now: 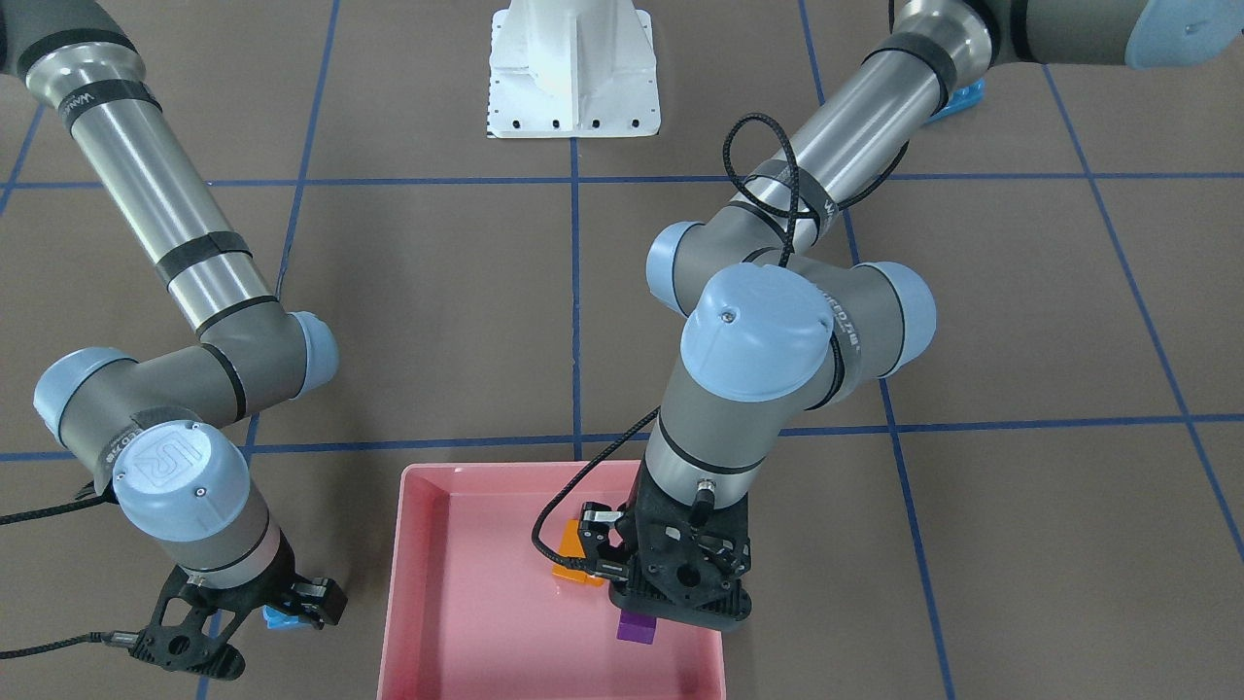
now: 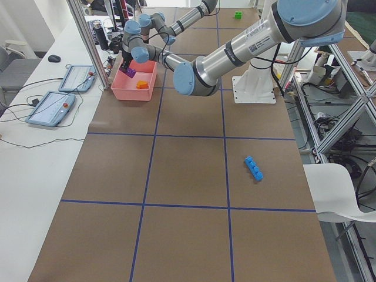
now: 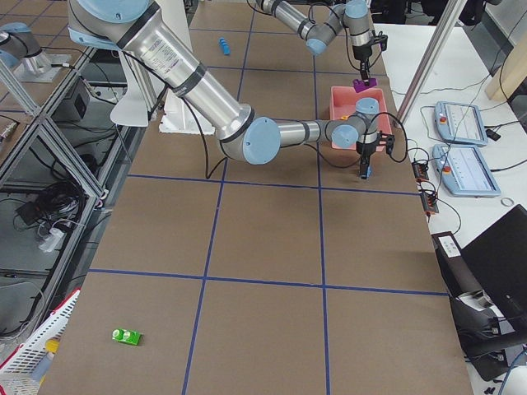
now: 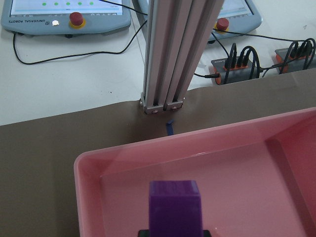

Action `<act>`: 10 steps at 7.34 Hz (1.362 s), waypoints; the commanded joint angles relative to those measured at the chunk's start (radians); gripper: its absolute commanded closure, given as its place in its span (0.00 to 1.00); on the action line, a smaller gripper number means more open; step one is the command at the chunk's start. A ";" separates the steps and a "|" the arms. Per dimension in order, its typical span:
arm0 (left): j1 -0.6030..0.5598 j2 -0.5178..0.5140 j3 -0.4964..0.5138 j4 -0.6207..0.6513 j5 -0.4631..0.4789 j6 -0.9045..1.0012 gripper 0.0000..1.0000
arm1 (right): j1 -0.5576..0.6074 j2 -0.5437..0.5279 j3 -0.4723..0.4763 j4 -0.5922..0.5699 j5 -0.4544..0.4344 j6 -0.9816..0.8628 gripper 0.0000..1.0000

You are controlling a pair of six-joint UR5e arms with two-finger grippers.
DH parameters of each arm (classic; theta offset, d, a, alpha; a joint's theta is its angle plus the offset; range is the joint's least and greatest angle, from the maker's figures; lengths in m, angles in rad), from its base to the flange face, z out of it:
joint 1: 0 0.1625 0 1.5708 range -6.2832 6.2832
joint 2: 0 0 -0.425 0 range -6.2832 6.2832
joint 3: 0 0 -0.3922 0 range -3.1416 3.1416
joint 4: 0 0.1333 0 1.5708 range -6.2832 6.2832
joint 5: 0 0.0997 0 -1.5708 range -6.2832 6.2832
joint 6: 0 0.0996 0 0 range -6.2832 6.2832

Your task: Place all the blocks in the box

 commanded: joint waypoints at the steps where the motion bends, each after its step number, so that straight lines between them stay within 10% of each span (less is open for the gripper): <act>1: -0.007 -0.004 -0.021 0.000 0.002 -0.042 0.00 | -0.011 -0.004 0.000 -0.001 0.001 -0.001 1.00; 5: -0.097 0.181 -0.348 0.121 -0.195 -0.031 0.00 | 0.120 0.006 0.192 -0.171 0.260 -0.035 1.00; 10: -0.107 0.965 -0.994 0.135 -0.257 0.273 0.00 | -0.093 0.184 0.189 -0.239 0.057 0.226 1.00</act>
